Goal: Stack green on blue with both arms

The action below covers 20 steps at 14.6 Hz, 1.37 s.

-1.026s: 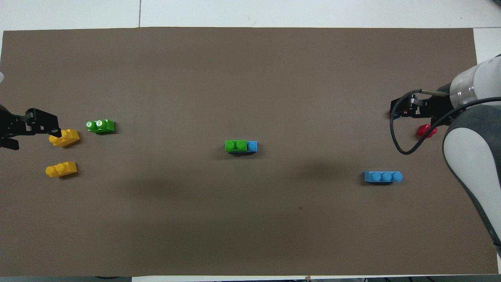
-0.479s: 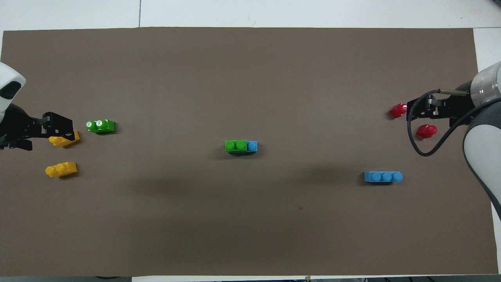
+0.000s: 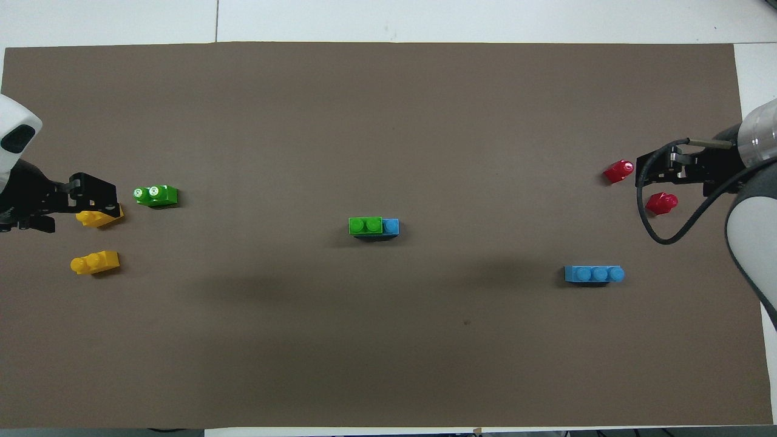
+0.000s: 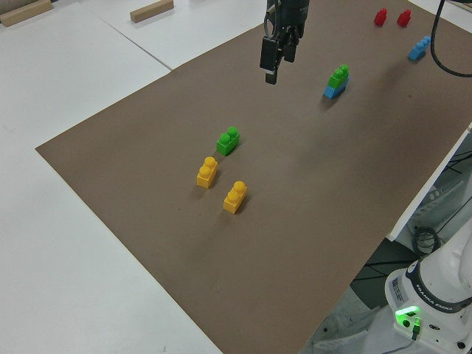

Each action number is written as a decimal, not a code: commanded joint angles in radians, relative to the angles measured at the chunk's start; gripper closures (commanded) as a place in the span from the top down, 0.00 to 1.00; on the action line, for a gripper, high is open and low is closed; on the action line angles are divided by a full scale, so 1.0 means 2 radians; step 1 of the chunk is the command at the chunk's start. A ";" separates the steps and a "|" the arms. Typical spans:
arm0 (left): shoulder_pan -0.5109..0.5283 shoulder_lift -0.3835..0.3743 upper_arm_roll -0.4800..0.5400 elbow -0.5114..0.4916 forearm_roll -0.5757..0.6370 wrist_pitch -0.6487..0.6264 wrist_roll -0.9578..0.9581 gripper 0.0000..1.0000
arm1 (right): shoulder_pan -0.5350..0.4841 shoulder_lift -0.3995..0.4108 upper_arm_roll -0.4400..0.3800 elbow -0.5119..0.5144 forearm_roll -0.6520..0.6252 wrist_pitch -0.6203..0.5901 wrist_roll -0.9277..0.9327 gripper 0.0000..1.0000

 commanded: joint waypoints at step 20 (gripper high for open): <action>-0.011 0.021 0.007 0.050 -0.007 -0.005 0.048 1.00 | -0.018 -0.008 0.004 0.003 -0.008 -0.008 -0.054 0.99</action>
